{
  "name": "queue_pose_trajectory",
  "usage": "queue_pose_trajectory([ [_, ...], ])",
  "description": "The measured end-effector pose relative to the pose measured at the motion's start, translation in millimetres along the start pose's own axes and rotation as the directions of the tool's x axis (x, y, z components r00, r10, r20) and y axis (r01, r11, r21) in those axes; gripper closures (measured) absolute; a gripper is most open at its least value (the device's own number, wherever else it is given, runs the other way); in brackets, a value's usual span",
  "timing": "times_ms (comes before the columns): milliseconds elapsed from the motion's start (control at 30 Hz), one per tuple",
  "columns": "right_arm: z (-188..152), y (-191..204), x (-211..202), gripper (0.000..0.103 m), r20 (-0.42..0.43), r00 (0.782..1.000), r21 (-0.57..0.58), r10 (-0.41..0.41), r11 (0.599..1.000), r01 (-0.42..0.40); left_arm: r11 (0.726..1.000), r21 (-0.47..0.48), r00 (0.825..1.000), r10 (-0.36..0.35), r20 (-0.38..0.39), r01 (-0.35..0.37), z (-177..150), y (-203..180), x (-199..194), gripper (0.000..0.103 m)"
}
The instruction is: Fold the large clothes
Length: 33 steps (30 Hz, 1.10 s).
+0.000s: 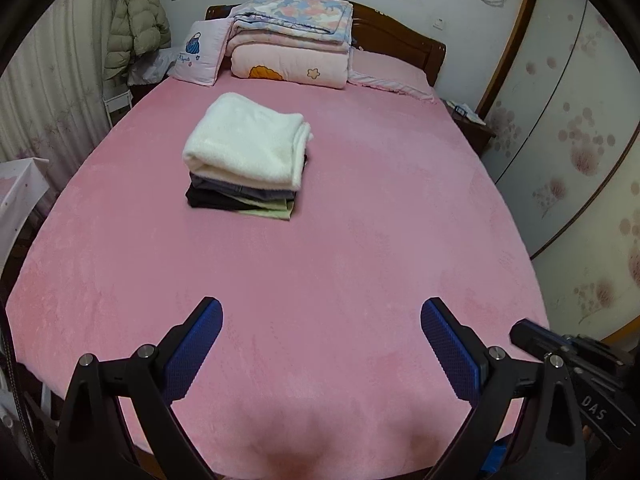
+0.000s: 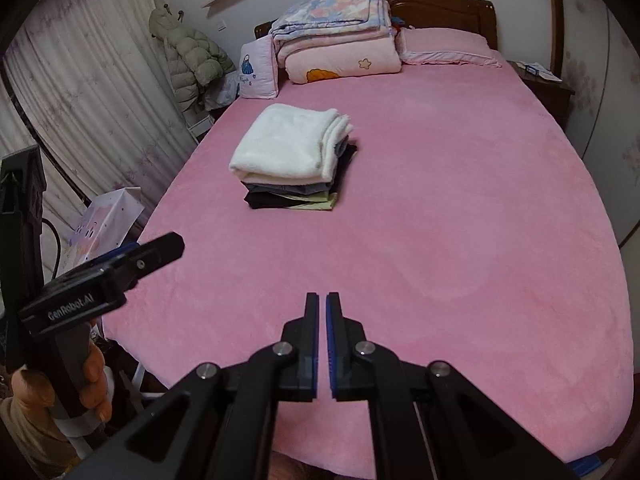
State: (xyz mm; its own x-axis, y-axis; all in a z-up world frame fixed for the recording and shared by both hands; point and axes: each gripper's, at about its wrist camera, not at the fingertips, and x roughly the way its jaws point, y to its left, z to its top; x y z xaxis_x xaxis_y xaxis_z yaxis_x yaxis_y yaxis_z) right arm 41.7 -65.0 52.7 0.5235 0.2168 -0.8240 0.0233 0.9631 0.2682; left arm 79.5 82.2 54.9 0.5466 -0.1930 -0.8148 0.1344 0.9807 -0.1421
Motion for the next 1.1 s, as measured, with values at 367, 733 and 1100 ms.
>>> queue_pose_trajectory([
  [367,-45,-31,-31,0.062,0.120,0.988,0.010,-0.092,0.996,0.091,0.998,0.041,0.999,0.050,0.001,-0.050,-56,-53,0,0.004],
  [733,-51,-55,-32,0.061,0.109,0.988,0.021,-0.107,0.994,0.105,0.994,0.094,0.998,0.056,0.032,-0.059,-67,-90,-7,0.004],
  [1100,-51,-71,-27,0.054,0.087,0.990,0.023,-0.109,0.994,0.108,0.994,0.084,0.997,0.073,-0.003,-0.073,-65,-98,1,0.004],
])
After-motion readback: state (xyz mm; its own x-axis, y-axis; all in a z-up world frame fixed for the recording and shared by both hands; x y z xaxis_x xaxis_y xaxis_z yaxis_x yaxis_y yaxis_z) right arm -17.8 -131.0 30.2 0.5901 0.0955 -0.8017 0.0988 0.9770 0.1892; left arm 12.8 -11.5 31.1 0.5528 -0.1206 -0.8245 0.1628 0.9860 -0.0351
